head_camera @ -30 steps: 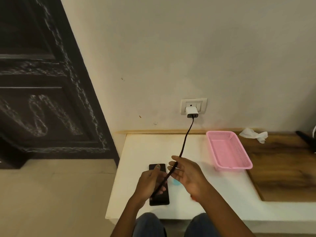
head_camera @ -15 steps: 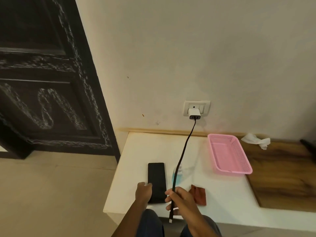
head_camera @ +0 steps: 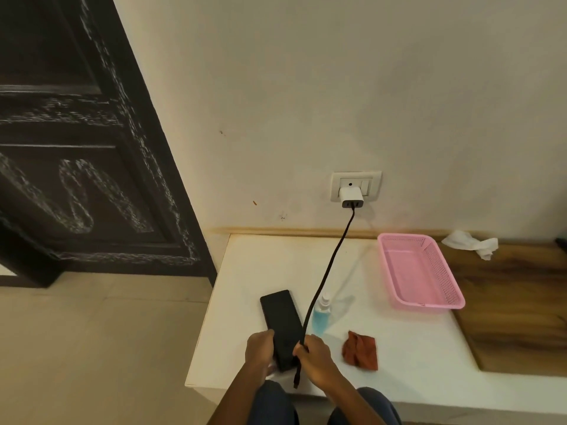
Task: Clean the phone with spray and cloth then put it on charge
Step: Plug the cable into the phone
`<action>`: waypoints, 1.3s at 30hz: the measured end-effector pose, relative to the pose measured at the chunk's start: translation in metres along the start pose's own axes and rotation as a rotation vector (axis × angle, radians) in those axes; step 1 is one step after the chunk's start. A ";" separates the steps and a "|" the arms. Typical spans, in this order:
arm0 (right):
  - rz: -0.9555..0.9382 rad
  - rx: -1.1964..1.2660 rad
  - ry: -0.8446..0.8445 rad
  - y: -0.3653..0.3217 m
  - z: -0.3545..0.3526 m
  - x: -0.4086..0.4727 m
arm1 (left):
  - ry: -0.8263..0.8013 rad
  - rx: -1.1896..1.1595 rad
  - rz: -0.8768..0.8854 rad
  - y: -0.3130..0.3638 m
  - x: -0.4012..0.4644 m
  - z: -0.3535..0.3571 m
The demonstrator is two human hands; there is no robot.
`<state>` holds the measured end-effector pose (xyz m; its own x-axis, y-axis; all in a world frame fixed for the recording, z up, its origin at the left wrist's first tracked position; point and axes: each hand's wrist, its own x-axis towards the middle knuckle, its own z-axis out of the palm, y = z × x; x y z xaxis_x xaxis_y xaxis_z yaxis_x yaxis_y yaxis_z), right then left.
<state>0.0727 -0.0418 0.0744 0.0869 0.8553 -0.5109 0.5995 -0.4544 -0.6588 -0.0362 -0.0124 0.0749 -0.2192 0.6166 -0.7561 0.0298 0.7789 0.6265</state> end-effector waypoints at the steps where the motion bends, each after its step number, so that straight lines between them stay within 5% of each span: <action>1: 0.002 0.042 -0.011 -0.001 -0.001 0.000 | -0.002 -0.001 -0.026 0.000 0.002 0.000; 10: 0.028 0.183 -0.064 -0.014 -0.001 -0.009 | 0.098 -0.096 -0.114 0.005 0.016 0.003; 18: -0.044 0.236 -0.042 -0.030 -0.001 -0.030 | -0.304 -0.533 -0.215 -0.002 0.018 -0.013; 32: -0.087 0.508 0.096 -0.042 -0.047 -0.093 | -0.494 -0.908 -0.180 0.023 -0.045 -0.023; 39: -0.144 0.456 0.106 -0.022 -0.079 -0.137 | -0.582 -1.008 -0.151 0.042 -0.085 -0.016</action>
<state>0.1107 -0.1291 0.2023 0.1234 0.9273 -0.3533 0.2036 -0.3722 -0.9056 -0.0323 -0.0344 0.1684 0.3324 0.6886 -0.6444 -0.8016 0.5663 0.1917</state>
